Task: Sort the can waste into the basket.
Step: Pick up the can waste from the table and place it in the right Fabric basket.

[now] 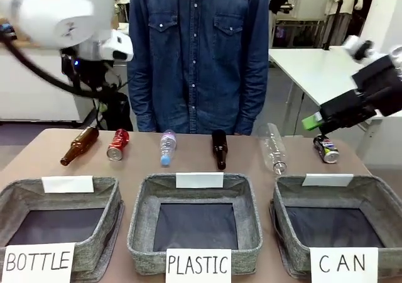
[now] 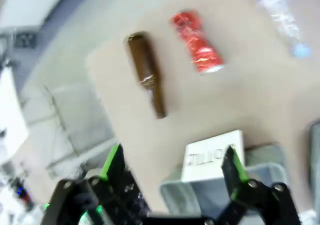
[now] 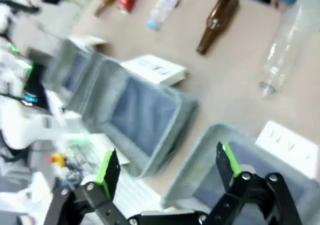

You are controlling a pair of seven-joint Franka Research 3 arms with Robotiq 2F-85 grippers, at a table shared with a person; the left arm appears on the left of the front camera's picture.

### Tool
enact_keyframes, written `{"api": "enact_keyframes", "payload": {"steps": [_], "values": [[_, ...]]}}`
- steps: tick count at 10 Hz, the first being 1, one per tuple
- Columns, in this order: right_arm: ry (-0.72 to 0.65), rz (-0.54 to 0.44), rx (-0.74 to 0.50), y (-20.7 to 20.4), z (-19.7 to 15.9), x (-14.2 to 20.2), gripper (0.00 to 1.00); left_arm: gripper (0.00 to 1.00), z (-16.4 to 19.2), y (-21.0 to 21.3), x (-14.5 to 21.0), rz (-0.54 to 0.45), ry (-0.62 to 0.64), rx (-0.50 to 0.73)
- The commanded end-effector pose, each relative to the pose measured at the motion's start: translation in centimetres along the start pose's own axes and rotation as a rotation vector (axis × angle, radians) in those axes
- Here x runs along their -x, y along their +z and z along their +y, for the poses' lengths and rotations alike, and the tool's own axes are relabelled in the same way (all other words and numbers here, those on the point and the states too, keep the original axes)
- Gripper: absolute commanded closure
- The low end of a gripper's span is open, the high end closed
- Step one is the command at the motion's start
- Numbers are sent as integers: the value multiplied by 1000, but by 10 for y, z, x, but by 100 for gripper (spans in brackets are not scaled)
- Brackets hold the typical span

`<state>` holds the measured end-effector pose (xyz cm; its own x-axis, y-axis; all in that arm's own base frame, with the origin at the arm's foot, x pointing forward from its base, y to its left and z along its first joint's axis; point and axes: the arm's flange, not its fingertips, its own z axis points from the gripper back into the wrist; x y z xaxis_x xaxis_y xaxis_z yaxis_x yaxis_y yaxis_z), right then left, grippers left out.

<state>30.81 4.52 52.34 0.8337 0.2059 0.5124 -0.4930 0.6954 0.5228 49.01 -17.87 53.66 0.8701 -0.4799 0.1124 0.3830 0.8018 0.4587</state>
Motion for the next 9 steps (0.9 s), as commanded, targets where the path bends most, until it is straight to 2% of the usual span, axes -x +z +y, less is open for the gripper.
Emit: {"api": "enact_keyframes", "payload": {"steps": [1,2,3,8,9], "values": [[-388,-97,-238,15,-44,15,0,0,-10,19,-48,508,280,20],[-450,-137,-207,12,-60,21,0,0,-11,14,-27,223,406,133],[-129,-20,-114,13,-24,10,0,0,2,-3,-23,127,95,-51],[-129,-20,-114,13,-24,10,0,0,2,-3,-23,127,95,-51],[-129,-20,-114,13,-24,10,0,0,-2,2,-35,145,105,-39]]}}
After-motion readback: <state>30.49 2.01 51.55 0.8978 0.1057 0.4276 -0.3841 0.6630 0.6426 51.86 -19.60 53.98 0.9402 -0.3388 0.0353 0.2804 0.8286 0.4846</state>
